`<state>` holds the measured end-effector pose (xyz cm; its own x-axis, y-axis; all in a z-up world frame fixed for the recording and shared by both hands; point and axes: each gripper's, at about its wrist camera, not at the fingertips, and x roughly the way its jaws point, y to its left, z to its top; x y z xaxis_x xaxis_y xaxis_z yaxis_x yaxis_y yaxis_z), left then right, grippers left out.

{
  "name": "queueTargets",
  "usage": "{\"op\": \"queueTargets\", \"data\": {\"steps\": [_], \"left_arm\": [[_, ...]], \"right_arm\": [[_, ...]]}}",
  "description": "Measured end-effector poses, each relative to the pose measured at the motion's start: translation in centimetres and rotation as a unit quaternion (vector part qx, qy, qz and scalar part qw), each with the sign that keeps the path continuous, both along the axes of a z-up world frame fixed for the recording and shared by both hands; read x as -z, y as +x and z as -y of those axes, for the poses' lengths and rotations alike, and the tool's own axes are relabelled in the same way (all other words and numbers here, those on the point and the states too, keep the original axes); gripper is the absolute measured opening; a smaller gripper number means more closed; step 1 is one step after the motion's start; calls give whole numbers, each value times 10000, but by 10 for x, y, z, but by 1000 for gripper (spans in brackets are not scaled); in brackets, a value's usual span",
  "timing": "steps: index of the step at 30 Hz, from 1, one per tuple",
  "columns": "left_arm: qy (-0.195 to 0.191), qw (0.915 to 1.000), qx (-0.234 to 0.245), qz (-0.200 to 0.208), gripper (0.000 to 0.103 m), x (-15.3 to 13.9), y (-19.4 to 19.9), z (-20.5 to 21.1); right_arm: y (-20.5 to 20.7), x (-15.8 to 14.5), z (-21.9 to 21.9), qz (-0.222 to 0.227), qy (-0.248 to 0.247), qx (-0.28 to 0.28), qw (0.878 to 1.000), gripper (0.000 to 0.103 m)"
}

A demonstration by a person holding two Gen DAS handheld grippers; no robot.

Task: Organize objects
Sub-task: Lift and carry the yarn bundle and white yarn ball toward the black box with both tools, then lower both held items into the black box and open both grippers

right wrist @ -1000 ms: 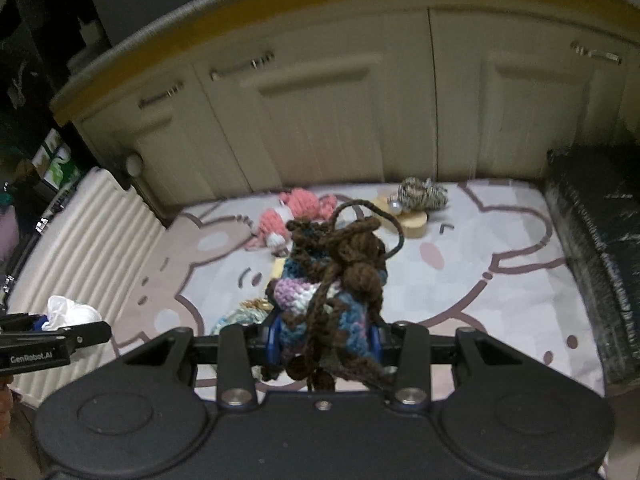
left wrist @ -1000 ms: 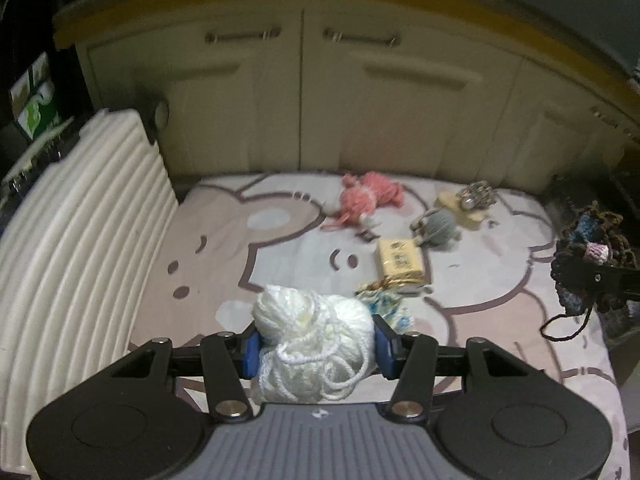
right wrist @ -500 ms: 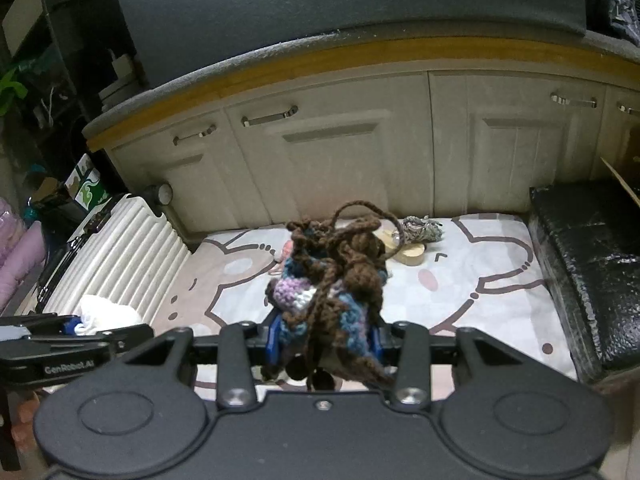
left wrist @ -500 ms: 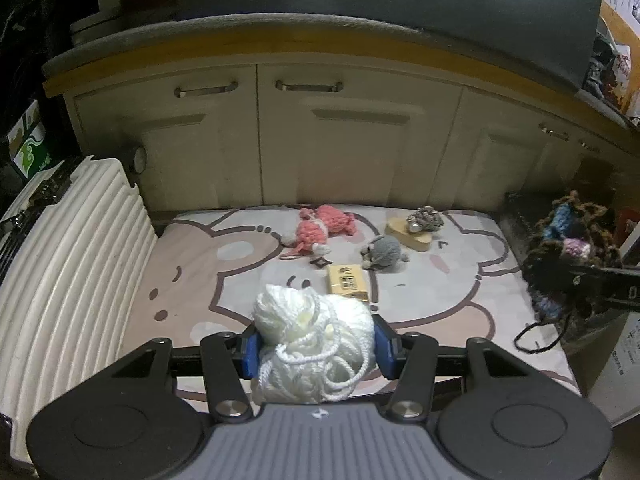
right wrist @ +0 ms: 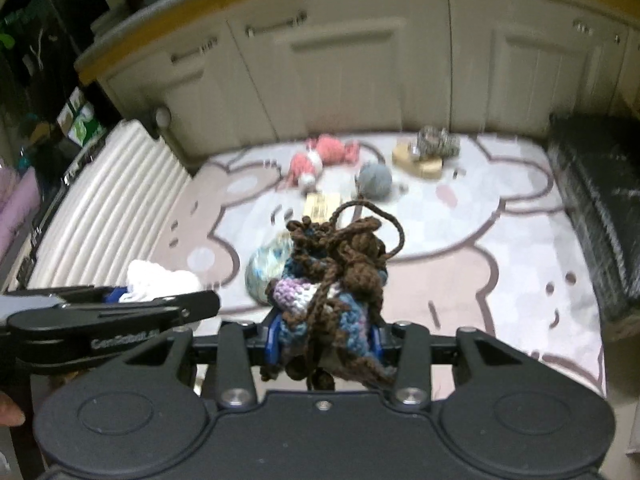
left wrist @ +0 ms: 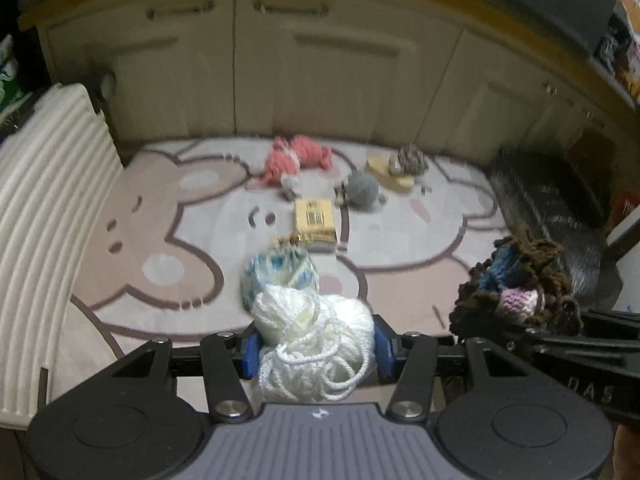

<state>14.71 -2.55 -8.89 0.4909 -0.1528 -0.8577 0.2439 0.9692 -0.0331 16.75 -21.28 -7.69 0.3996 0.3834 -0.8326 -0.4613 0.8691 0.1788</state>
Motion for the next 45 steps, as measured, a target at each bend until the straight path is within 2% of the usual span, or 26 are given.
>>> {"op": "queueTargets", "data": {"steps": [9,16,30,32,40,45], "left_arm": [[199,9982,9,-566,54,44,6,1],[102,9968,-9,-798,54,56,8,-1],[67,9951,-2,-986,54,70,10,4],[66,9949,-29,-1010,54,71,12,3],[51,9946,-99,-1032,57,73,14,2],[73,9942,-81,-1069,57,75,14,4]], "right_arm": [[1,38,4,-591,-291,-64,9978,42],[-1,61,-5,-851,-571,-326,9942,42],[2,77,-9,-959,-774,-370,9917,45],[3,79,-8,-983,-711,-369,9919,46],[1,80,-14,-841,-850,-447,9918,68],[-3,79,-16,-786,-986,-534,9906,71]]}}
